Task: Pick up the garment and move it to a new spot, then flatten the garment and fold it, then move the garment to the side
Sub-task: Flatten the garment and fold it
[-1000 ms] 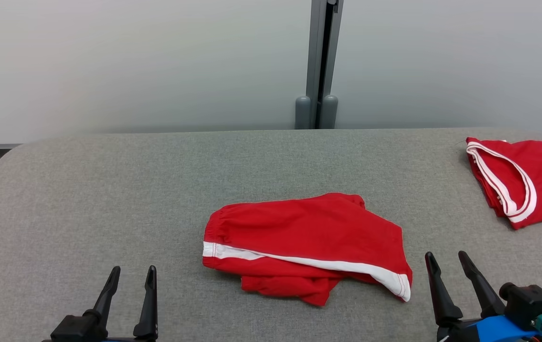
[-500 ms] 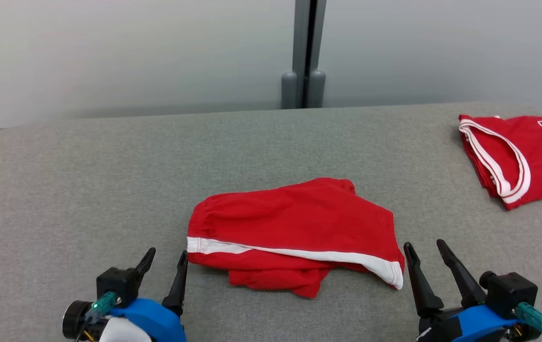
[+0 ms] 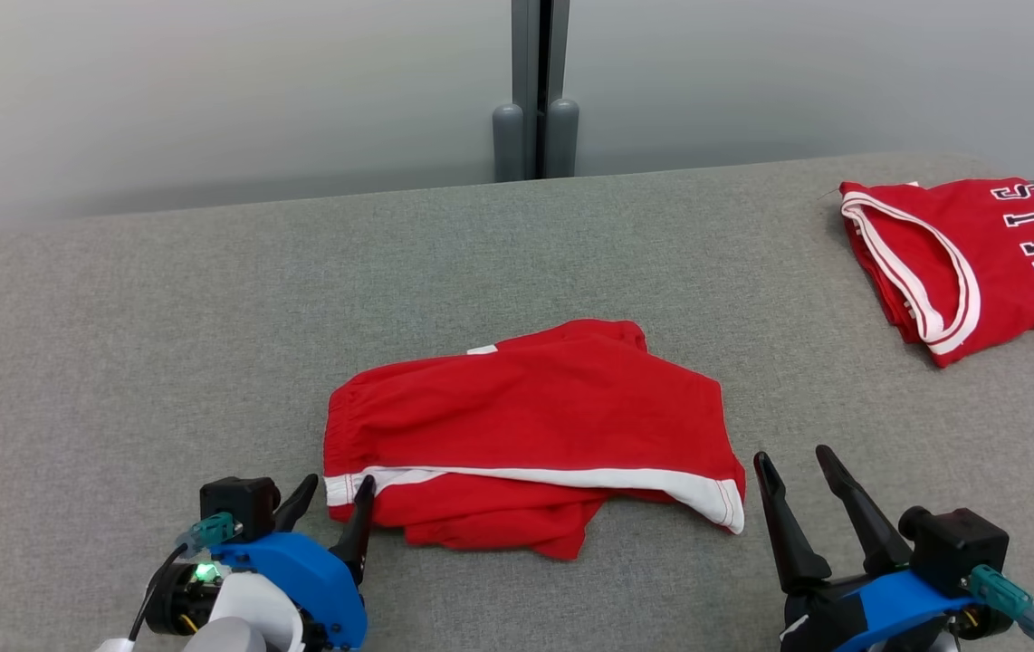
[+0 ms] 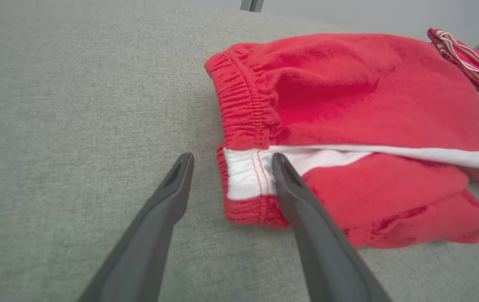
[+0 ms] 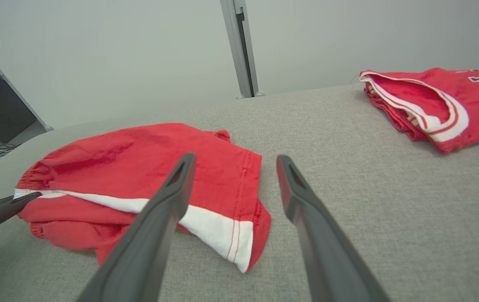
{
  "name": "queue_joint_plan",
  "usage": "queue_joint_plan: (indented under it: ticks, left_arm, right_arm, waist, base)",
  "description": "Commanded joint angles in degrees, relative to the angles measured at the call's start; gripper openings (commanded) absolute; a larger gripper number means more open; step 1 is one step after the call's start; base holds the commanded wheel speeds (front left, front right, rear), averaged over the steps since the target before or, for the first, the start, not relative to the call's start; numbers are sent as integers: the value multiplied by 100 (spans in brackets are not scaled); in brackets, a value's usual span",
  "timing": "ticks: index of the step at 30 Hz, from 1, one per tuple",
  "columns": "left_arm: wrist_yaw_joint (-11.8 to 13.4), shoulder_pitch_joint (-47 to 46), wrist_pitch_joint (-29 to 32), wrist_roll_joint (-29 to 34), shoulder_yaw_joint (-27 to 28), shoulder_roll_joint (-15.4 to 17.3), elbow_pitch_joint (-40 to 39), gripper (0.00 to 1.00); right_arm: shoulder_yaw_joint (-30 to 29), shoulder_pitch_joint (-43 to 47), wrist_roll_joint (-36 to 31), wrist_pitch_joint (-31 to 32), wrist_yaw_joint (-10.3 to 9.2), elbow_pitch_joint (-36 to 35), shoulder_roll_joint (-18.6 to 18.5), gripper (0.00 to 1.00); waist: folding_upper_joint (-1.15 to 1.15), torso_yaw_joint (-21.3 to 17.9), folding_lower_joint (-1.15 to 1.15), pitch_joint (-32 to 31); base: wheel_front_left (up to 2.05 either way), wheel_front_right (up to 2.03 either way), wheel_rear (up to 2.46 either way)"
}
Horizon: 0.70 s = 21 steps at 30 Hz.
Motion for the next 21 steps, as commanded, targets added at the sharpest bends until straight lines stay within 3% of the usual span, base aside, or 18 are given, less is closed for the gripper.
queue_joint_plan:
  ticks: [1, 4, 5, 6, 7, 21]
  left_arm:
    - [-14, -113, 86, -148, -83, 37, 27, 100]
    - [-15, -183, 74, -370, -225, 129, -24, 100]
    - [-15, -187, 80, -424, -276, 147, -25, 77]
    - [-15, -194, 79, -472, -325, 157, -32, 31]
    - [-15, -185, 119, -585, -381, 140, -41, 0]
    - [-16, -147, -150, -932, -810, 315, -99, 0]
  right_arm:
    - [2, -90, 15, -39, 3, 20, -10, 100]
    - [-2, -107, -2, -33, 3, 33, -10, 100]
    - [-3, -111, -8, -30, 3, 34, -10, 100]
    - [-7, -106, -19, -29, 3, 34, -10, 100]
    - [-9, -103, -26, -28, 3, 35, -10, 100]
    - [107, -247, 824, 1358, 3, 643, -10, 100]
  waist:
    - [-1, -15, 0, 5]
    - [-1, -34, 0, 10]
    - [-1, -37, 0, 10]
    - [-1, -37, 0, 10]
    - [-1, -37, 0, 9]
    - [-1, 86, 0, 89]
  base:
    - [0, 0, 0]
    - [0, 0, 0]
    - [0, 0, 0]
    - [0, 0, 0]
    - [0, 0, 0]
    - [0, 0, 0]
